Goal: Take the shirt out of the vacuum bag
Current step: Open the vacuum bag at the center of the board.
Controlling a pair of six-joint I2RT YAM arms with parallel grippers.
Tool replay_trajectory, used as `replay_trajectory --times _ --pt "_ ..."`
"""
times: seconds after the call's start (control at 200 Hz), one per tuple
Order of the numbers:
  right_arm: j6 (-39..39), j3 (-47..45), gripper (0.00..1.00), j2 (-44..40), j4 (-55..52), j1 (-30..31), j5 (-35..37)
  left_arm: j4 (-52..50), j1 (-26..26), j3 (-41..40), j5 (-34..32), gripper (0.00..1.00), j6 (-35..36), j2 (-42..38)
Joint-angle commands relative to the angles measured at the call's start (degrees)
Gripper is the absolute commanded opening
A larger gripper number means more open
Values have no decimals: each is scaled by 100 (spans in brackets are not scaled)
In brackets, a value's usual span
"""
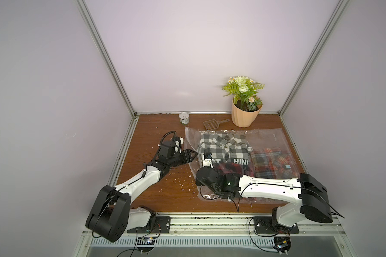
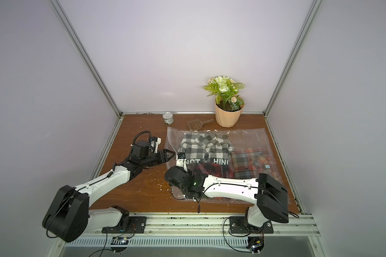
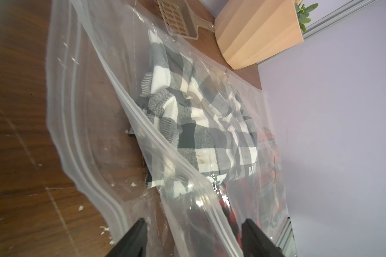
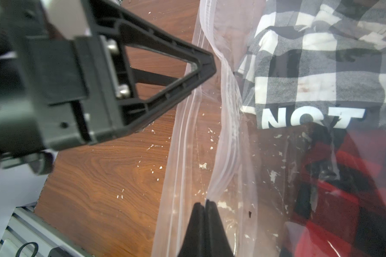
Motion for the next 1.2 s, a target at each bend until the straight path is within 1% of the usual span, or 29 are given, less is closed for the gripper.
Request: replay_trajectory --times 0.0,0.055,0.13,0.18,0.245,0.32,0.355,0.395,0.555,0.64,0.731,0.861,0.931,1.026,1.196 --pt "-128 100 0 -90 -21 -19 329 -662 72 310 -650 72 257 -474" --pt "-128 126 0 -98 -49 -19 344 -711 129 328 -675 72 257 -562" --pt "-136 115 0 -99 -43 -19 336 -674 144 344 -536 70 207 -472" --pt "-128 107 0 -95 -44 -19 322 -570 151 321 -387 63 156 -391" --pt "-103 104 0 -90 -70 -15 320 -536 150 344 -345 49 164 -307" --pt "-102 85 0 -104 -62 -2 326 -546 151 398 -348 39 257 -177" --pt "-102 77 0 -116 -60 -2 335 -598 153 442 -335 32 327 -84" --pt "-106 75 0 -130 -45 -2 337 -631 152 486 -323 28 390 32" --pt "-128 50 0 -157 15 23 339 -400 198 595 -288 29 459 539" --pt "-124 31 0 -156 35 33 325 -160 203 685 -119 28 466 848" --pt "-95 7 0 -169 36 33 347 -288 203 837 -82 22 641 1178" --pt "-93 -19 0 -235 60 33 392 -151 201 649 -83 17 663 1326" --pt "-132 -30 0 -255 113 35 388 -13 203 542 -62 18 645 1388" --pt "-187 -26 0 -241 235 42 316 296 202 476 120 20 591 1568" --pt "-288 73 0 -205 309 99 267 350 181 572 146 25 707 1943"
